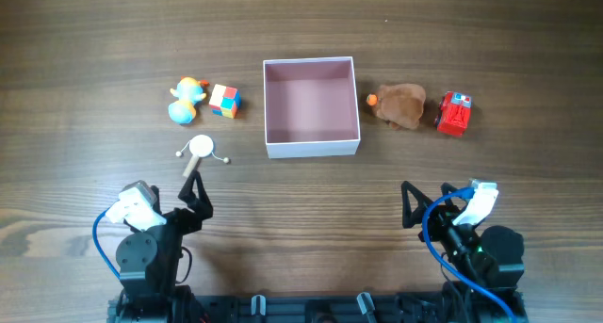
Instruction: Pack container
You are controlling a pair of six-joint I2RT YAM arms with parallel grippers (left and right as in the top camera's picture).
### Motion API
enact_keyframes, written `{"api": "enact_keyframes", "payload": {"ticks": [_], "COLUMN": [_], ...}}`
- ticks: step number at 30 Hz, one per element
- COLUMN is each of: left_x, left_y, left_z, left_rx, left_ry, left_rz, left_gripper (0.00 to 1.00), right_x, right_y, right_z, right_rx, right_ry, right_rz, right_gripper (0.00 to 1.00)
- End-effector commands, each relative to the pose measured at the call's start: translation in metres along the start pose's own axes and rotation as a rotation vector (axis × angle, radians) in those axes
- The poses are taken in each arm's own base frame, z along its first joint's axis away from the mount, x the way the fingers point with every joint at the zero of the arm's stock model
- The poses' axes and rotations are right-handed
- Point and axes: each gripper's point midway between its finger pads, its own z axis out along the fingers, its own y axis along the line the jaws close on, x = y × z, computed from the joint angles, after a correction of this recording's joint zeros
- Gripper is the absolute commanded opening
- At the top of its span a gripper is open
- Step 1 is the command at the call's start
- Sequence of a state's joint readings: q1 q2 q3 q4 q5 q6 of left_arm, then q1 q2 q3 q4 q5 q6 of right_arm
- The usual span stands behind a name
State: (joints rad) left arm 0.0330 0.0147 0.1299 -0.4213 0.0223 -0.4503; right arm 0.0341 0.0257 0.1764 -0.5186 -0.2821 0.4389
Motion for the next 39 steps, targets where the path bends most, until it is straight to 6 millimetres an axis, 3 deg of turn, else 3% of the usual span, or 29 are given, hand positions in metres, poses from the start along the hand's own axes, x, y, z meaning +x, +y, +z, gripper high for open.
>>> {"api": "enact_keyframes", "payload": {"ticks": [1,5,9,17,21,27,31,36,39], "left_x": [-0.022,-0.049,-0.067,-0.084,-0.079,-0.055,-0.042,-0.034,-0.033], "left_y": [-0.022,-0.037,-0.047,-0.055,-0.051,-0.037,-0.029,-0.025,-0.024], "left_z": [-0.011,-0.020,-0.015,0.034,0.064,0.098,0.107,0.111,0.110], "left_rx": [0.071,0.067,0.026,-0.104,-0.162,-0.231,-0.253,-0.267,-0.270], "left_ry": [-0.024,-0.030,0.046,0.299,0.424,0.557,0.600,0.628,0.634], "left_rz": [-0.001,0.003,0.046,0.066,0.085,0.073,0.070,0.068,0.068], "left_gripper": [1.00,0.99,0.99,1.00,1.00,1.00,1.00,1.00,1.00], "right_x": [-0.030,-0.055,-0.083,-0.115,-0.129,-0.144,-0.138,-0.127,-0.129], "right_y": [0.031,0.045,0.058,0.059,0.048,0.036,0.042,0.070,0.039], "right_z": [-0.015,-0.023,-0.021,0.009,0.028,0.060,0.087,0.124,0.135], "right_rx": [-0.077,-0.061,-0.028,0.072,0.160,0.256,0.225,0.022,0.244], "right_ry": [-0.020,0.014,0.097,0.337,0.447,0.598,0.663,0.679,0.642], "right_rz": [-0.054,-0.067,-0.108,-0.138,-0.152,-0.135,-0.145,-0.139,-0.140], "right_gripper": [1.00,1.00,0.99,1.00,1.00,0.99,1.00,1.00,1.00]}}
